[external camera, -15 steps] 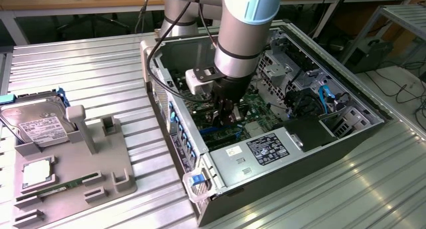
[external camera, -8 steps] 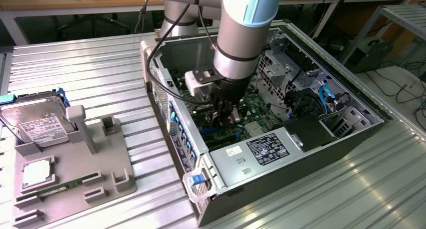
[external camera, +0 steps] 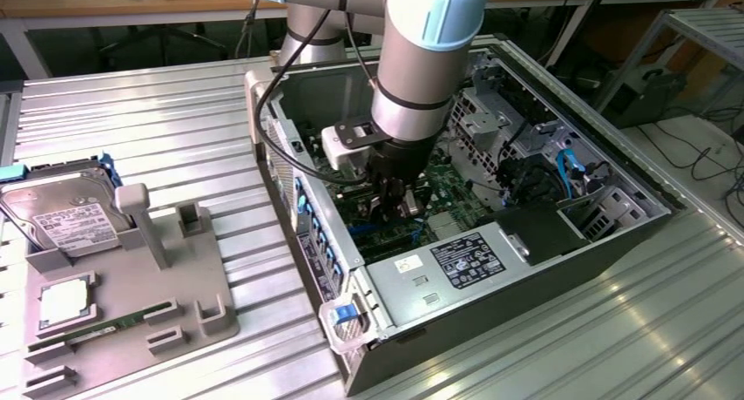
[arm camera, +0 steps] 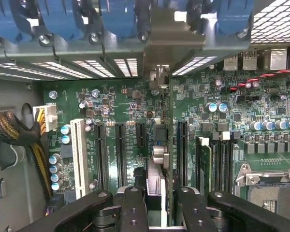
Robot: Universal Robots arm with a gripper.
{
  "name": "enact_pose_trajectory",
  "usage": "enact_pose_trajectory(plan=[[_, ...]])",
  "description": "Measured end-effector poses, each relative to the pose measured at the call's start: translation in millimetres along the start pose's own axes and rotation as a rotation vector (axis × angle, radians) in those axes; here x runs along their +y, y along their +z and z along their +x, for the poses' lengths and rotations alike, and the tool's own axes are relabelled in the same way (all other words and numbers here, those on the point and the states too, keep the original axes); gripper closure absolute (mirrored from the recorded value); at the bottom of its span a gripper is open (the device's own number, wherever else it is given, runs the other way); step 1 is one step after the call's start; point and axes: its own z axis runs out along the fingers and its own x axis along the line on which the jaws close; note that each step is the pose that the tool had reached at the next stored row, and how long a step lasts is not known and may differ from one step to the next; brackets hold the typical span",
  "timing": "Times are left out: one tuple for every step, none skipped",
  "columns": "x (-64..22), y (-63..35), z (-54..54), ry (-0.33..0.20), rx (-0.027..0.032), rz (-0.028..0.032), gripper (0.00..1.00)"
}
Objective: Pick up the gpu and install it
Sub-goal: 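Insert the gpu into the slot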
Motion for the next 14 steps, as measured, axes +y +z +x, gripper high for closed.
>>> enact_pose_trajectory(plan=[[0.1,0.1,0.0,0.0,-0.0001,0.0,0.72],[-0.1,0.2,0.0,0.0,-0.0002,-0.004,0.72],[-2.3,0.3,-0.1,0.0,0.0004,-0.0259,0.72],[-2.9,0.3,-0.2,0.0,0.0005,-0.0269,0.72],[-2.9,0.5,-0.3,0.0,0.0003,-0.0268,0.72],[-2.8,1.2,-2.9,0.0,0.0003,-0.0269,0.72],[-2.6,6.7,-2.7,0.0,0.0007,-0.027,0.72],[-2.5,13.4,-2.7,0.0,0.0006,-0.027,0.72],[-2.8,0.4,-3.0,0.0,0.0002,-0.0265,0.72],[-4.6,0.3,-3.0,0.0,0.0005,-0.0266,0.72],[-4.6,0.0,-3.4,0.0,0.0007,-0.0047,0.72],[-4.7,0.0,-3.4,0.0,0.0006,-0.0014,0.72],[-4.6,-0.2,-3.3,0.0,0.001,-0.0018,0.72],[-4.4,-0.1,-4.1,0.0,0.0009,-0.0019,0.72]])
